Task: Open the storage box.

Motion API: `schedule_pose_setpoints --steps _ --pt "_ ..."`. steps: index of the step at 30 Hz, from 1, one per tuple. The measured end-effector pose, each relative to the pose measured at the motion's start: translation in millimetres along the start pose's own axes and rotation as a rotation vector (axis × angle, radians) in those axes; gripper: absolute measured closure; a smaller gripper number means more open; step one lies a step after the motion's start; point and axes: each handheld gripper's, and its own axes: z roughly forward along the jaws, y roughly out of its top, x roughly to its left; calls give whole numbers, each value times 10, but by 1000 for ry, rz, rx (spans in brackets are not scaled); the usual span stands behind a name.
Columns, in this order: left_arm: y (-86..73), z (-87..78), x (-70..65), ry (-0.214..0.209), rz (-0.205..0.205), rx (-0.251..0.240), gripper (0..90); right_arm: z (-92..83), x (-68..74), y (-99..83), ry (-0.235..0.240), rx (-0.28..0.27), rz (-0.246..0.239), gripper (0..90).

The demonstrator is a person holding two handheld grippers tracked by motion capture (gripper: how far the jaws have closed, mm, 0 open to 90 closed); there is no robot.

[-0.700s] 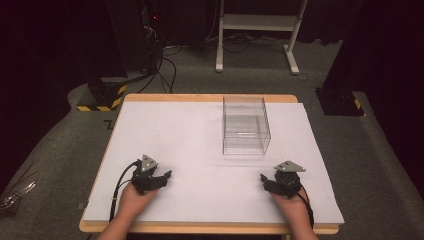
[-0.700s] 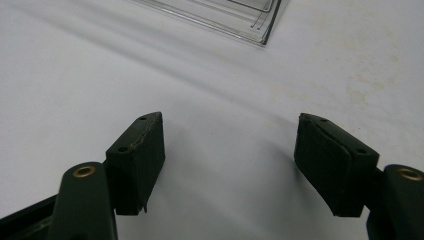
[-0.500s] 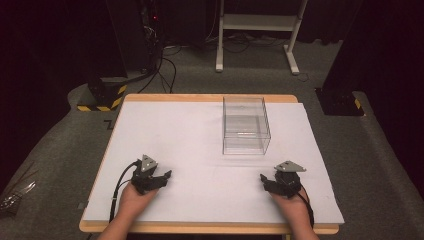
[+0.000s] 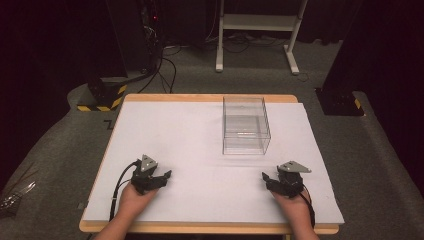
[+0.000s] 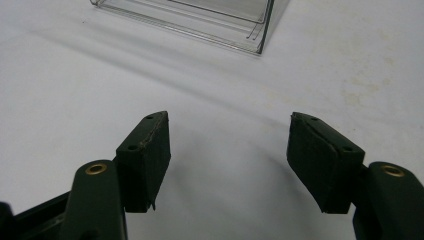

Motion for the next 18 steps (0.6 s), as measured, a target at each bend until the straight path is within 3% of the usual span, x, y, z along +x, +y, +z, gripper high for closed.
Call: schedule_pose_setpoints --steps 3,6,12,15,18 --pt "1 -4 -15 16 14 -1 348 -13 -11 -1 5 -17 -8 348" --pt "5 3 20 0 -24 8 323 -23 -11 -4 13 -20 3 350" --pt "20 7 -37 89 10 19 219 -26 1 3 24 -29 -10 353" --pt "28 9 -41 131 27 29 117 -29 6 15 37 -35 -12 351" --pt "12 0 32 131 -10 62 35 -26 20 35 49 -48 -21 347"
